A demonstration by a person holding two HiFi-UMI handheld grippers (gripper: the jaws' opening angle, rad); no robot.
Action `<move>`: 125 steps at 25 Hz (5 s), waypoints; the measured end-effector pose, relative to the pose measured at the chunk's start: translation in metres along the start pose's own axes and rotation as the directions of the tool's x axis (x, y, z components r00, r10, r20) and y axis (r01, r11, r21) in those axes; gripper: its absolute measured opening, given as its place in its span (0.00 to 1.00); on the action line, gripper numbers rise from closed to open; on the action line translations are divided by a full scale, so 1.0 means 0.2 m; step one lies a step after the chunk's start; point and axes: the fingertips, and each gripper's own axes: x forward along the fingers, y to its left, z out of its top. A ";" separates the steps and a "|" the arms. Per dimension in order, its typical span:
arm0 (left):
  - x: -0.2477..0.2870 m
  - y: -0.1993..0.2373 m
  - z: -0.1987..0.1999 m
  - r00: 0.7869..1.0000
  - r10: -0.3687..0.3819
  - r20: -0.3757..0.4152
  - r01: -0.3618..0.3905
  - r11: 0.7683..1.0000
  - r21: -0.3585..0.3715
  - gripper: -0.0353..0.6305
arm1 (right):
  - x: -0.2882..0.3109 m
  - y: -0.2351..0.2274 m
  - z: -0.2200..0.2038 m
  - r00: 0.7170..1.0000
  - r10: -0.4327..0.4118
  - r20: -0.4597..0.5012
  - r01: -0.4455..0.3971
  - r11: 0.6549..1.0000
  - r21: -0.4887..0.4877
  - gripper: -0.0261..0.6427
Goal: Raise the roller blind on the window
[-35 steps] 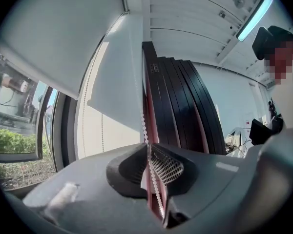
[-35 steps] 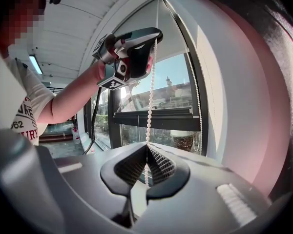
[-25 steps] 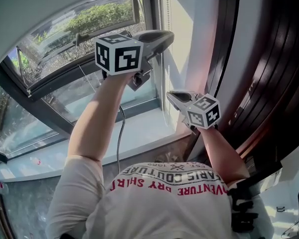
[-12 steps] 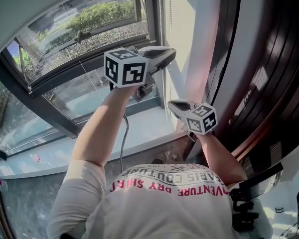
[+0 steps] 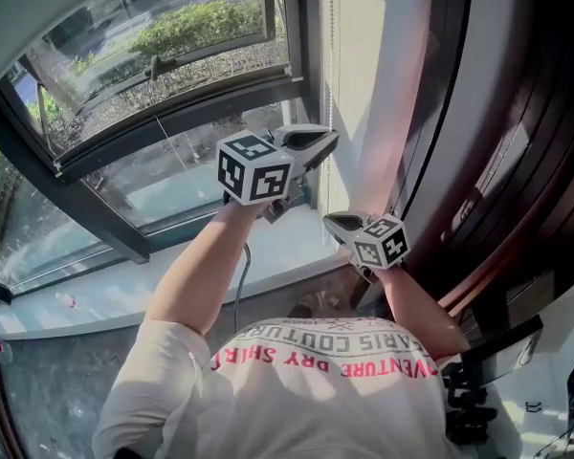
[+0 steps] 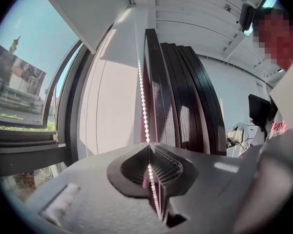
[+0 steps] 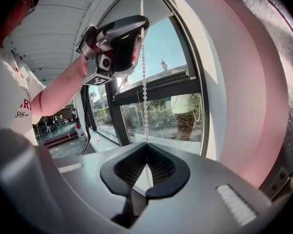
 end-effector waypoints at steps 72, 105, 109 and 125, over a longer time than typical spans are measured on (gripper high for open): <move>0.05 -0.12 -0.84 0.980 -0.027 -0.198 0.012 0.997 -0.079 0.06 | -0.44 0.05 1.37 0.908 -0.024 0.419 0.088 0.987 -0.132 0.06; 0.00 -0.23 -1.51 0.927 -0.099 -0.361 0.025 0.979 -0.203 0.07 | -0.18 -0.01 0.72 0.969 -0.073 0.234 0.100 0.989 -0.107 0.06; 0.02 -0.25 -1.42 0.928 -0.166 -0.334 0.092 0.970 -0.226 0.14 | -0.18 -0.04 0.72 0.970 -0.064 0.233 0.091 0.990 -0.108 0.06; -0.09 -0.02 0.09 0.980 -0.169 0.108 0.172 0.985 -0.024 0.19 | -0.23 -0.04 0.72 0.974 -0.042 0.224 0.066 0.993 -0.100 0.06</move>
